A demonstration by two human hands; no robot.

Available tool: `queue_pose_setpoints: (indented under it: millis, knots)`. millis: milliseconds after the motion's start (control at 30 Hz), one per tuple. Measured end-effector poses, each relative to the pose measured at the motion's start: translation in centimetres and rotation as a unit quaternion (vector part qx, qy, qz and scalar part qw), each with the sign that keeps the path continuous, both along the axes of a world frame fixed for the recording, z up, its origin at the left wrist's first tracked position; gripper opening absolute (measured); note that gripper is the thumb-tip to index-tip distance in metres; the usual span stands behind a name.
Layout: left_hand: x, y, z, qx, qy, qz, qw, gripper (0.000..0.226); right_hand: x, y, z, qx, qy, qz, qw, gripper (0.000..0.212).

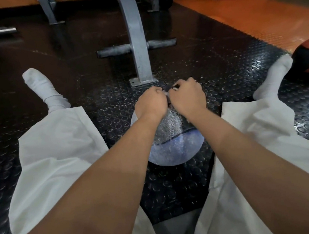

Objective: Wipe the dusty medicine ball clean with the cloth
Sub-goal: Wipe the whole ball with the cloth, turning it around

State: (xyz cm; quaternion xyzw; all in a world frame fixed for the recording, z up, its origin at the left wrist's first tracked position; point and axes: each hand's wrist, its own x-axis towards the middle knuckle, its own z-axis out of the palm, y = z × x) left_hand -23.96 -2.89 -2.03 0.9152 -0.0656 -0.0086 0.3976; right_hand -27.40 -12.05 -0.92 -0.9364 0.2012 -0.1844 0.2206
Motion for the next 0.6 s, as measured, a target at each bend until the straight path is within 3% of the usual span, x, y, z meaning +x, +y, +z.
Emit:
queue_pose_setpoints:
  millis: [100,167,267,400,500,600]
  knots:
    - [0.4,-0.2,0.0,-0.002,0.008,0.001,1.000,0.038,-4.1,1.6,-1.8,-0.054,-0.094,0.026,0.994,0.026]
    - [0.3,-0.1,-0.1,-0.007,0.004,-0.005,1.000,0.038,-5.9,1.9,-2.7,-0.053,-0.111,0.048,0.991,0.024]
    - [-0.1,-0.1,-0.3,-0.013,0.000,-0.012,1.000,0.039,-5.0,1.0,-2.1,-0.031,-0.086,0.047,0.995,0.022]
    - [-0.6,0.2,-0.3,-0.021,-0.013,-0.001,1.000,0.039,0.1,-0.6,0.4,0.044,0.034,0.014,0.998,0.031]
    - [-0.4,0.3,-0.4,-0.016,-0.016,0.006,1.000,0.038,1.6,-0.7,0.8,0.012,0.076,0.015,0.997,0.035]
    - [0.0,0.1,-0.2,-0.015,-0.007,0.014,1.000,0.035,-0.7,0.3,-0.1,-0.065,0.016,0.022,0.998,0.033]
